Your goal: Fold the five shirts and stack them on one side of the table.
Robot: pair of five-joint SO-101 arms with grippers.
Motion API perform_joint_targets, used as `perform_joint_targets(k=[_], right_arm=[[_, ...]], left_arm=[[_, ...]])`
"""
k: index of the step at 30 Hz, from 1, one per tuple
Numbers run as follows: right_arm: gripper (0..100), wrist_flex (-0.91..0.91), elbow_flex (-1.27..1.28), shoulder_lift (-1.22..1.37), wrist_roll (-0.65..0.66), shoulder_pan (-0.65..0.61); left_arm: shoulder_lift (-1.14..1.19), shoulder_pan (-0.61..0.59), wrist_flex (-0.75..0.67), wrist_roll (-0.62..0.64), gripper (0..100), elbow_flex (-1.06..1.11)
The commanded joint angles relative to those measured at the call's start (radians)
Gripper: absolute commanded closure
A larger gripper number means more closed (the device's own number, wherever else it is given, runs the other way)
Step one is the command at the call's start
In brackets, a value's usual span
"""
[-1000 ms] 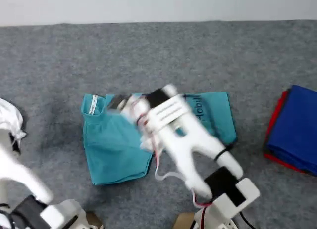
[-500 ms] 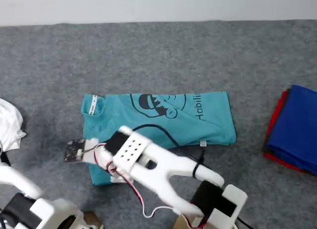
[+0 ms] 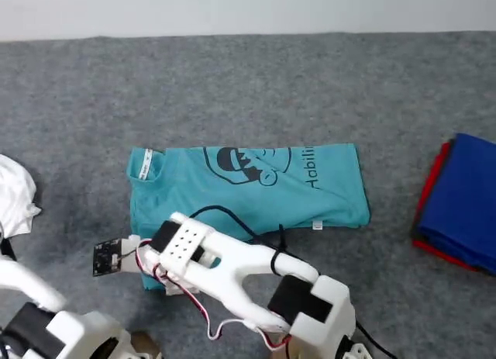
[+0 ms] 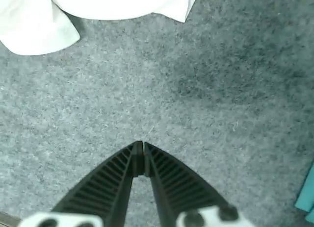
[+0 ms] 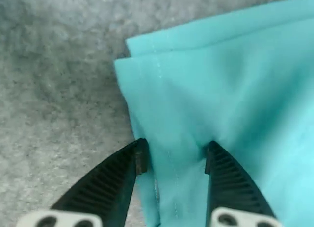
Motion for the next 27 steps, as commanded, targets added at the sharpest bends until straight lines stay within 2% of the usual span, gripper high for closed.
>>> perform_joint_targets(k=[1,6,11,19,27], right_arm=[[79.4,0.010,-0.103,0.050,0.018,0.028],[80.9,0.033,-0.172,0.122,0.034,0.028],[99.7,0.099,-0.245,0.140,0.147,0.028],[98.8,0.222,-0.391,0.142,0.146,0.065],[98.8,0.211,-0.532,0.150,0.144,0.208]], left_arm=[[-0.008,-0.005,-0.017,-0.005,99,-0.038],[-0.008,-0.005,-0.031,-0.005,99,-0.038],[-0.008,-0.003,-0.031,-0.023,99,-0.038],[-0.008,-0.003,-0.031,-0.037,99,-0.038],[-0.008,0.000,-0.031,-0.037,99,-0.038]])
